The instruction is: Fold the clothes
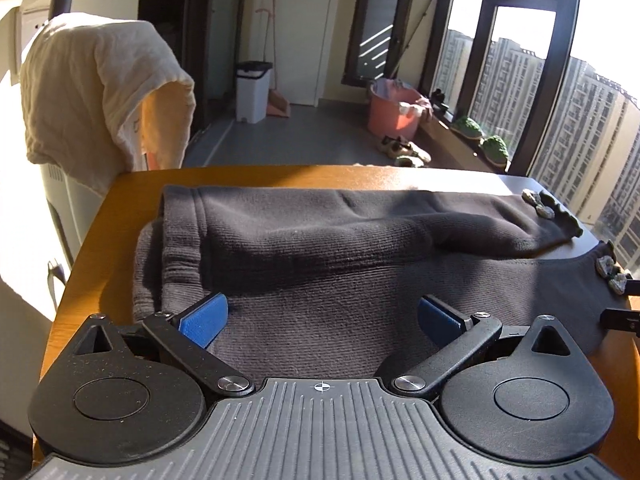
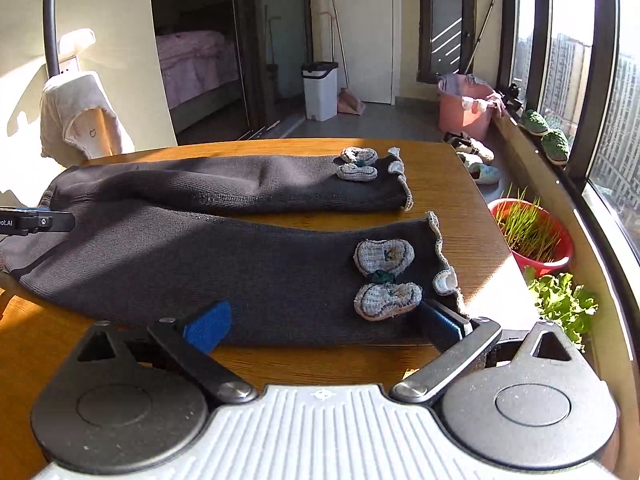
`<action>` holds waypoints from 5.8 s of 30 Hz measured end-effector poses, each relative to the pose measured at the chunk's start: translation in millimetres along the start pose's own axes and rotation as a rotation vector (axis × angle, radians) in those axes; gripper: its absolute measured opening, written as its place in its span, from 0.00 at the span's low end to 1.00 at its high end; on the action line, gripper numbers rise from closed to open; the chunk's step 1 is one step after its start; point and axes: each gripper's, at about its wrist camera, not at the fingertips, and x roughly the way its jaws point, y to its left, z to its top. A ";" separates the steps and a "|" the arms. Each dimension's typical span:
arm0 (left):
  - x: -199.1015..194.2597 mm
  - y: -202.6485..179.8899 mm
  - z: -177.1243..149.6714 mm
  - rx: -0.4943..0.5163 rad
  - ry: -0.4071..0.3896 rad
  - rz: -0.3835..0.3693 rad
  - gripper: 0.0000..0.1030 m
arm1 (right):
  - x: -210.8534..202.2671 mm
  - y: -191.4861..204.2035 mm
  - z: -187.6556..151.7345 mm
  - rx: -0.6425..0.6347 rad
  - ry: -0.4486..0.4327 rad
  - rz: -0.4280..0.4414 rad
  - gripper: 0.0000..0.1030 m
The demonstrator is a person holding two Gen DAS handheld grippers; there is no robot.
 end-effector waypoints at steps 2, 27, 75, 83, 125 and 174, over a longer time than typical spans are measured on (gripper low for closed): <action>-4.2 -4.6 -1.5 0.012 0.004 0.032 1.00 | -17.1 6.3 -7.7 0.020 -0.042 0.004 1.00; -106.9 -91.2 -96.0 -0.073 0.049 0.290 1.00 | -49.4 87.0 -54.6 -0.012 0.058 -0.069 1.00; -104.7 -93.1 -95.4 -0.077 0.042 0.292 1.00 | -45.9 92.7 -56.6 0.017 0.047 -0.101 1.00; -105.0 -93.4 -95.6 -0.077 0.041 0.292 1.00 | -45.7 93.0 -56.7 0.017 0.047 -0.101 1.00; -105.0 -93.4 -96.1 -0.077 0.041 0.289 1.00 | -45.1 95.4 -57.1 0.018 0.047 -0.101 1.00; -97.0 -94.2 -90.2 -0.062 0.041 0.272 1.00 | -45.3 93.1 -56.6 0.004 0.050 -0.078 1.00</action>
